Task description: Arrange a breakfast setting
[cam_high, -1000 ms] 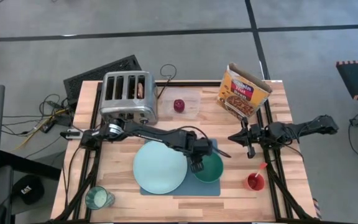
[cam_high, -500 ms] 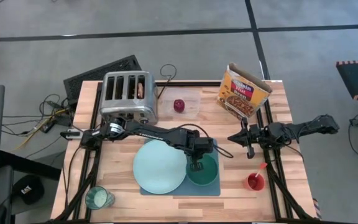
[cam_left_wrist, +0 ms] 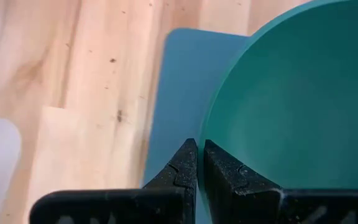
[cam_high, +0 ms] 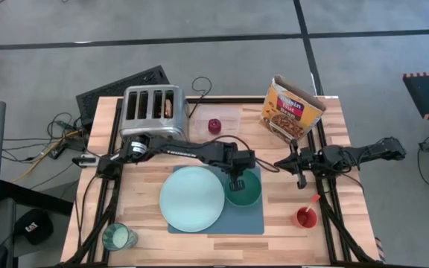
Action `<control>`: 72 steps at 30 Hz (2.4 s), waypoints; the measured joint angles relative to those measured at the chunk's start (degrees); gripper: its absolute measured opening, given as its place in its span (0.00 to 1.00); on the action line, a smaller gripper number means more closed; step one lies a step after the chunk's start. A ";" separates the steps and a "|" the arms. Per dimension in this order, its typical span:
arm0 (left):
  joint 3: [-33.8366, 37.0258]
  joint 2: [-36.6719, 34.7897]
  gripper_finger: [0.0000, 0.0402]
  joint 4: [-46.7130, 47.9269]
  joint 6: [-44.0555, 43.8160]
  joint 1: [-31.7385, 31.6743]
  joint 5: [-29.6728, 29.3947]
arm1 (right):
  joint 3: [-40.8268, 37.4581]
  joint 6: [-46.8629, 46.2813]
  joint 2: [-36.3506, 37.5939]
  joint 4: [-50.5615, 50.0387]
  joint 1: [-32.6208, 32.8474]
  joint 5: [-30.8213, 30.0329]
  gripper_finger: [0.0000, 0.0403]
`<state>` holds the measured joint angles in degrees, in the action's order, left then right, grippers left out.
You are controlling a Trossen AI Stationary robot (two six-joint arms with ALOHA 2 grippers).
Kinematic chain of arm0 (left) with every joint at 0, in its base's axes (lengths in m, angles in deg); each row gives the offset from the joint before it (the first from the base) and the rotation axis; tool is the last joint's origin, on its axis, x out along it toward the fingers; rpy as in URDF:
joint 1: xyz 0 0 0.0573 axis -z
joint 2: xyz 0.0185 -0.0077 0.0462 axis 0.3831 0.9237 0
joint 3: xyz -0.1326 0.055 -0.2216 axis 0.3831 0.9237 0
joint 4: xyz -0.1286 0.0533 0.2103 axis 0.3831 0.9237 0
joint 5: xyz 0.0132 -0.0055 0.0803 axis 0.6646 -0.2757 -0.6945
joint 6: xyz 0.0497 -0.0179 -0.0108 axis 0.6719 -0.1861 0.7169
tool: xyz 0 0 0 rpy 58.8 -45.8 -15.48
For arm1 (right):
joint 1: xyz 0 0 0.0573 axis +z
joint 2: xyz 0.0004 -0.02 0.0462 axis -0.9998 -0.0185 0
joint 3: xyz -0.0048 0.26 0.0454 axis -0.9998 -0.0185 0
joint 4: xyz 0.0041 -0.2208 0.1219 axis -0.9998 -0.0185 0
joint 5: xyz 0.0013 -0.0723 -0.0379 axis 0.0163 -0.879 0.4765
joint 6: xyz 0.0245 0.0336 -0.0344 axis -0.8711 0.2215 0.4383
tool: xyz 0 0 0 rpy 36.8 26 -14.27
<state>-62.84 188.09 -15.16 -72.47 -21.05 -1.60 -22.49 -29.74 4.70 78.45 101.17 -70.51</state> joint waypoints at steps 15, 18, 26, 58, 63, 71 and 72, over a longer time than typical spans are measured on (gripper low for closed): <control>0.00 0.00 0.00 -1.14 0.50 -1.91 -0.02 | 0.11 -0.26 -0.02 -1.73 0.00 -0.09 0.09; 0.00 0.00 0.02 -1.14 0.40 -1.91 0.22 | 0.15 -0.90 -0.02 -1.70 0.00 -0.11 0.09; 0.00 0.09 0.21 -1.34 0.52 -1.91 1.53 | 0.20 -1.88 -0.02 -1.47 -0.02 -0.17 0.09; 45.83 -35.72 0.30 -38.91 11.05 4.91 -1.31 | 29.58 2.44 -0.10 -25.30 -0.03 -23.40 0.76; 56.08 -41.83 0.30 -48.24 7.33 5.92 -4.80 | 36.28 1.68 -0.48 -31.56 -0.02 -27.65 0.76; 59.17 -43.58 0.30 -49.54 6.24 6.37 -9.29 | 44.20 4.68 -1.48 -34.80 0.00 -32.45 0.76; 59.17 -43.58 0.30 -49.55 6.51 6.36 -9.42 | 45.06 5.61 -1.58 -35.79 -0.01 -35.16 0.76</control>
<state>-3.67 144.51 -64.71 -65.96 -14.69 -11.01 22.57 -24.13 3.12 42.66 101.16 -105.67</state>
